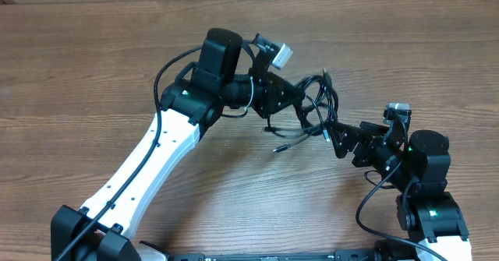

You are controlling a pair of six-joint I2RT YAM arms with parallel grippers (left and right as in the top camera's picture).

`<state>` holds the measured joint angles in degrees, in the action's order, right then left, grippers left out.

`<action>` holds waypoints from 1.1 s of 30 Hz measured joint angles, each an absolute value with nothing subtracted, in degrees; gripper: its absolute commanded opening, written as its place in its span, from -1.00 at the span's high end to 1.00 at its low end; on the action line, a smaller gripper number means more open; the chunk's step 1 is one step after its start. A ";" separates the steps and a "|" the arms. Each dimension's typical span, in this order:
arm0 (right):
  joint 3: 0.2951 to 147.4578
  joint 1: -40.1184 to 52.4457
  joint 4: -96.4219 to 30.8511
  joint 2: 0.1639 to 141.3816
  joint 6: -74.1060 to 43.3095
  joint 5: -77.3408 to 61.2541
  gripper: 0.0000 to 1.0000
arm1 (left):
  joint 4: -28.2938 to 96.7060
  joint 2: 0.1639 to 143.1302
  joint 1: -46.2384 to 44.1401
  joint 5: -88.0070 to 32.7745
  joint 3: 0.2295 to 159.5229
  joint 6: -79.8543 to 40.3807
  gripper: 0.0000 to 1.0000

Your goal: Untangle cables

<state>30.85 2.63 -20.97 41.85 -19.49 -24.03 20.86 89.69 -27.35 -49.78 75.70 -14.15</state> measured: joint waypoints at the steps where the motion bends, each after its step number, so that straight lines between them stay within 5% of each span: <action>1: 30.85 2.61 -20.95 42.13 -19.49 -23.99 -1.00 | 19.88 89.69 -27.33 -50.13 75.70 -14.81 0.92; 33: 30.85 2.61 -17.63 45.76 -25.02 -25.69 -1.00 | 19.42 89.69 -28.23 -69.47 75.70 -15.94 0.92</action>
<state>30.85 2.61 -17.63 45.76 -25.02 -25.69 19.42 89.69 -28.23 -69.47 75.70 -15.94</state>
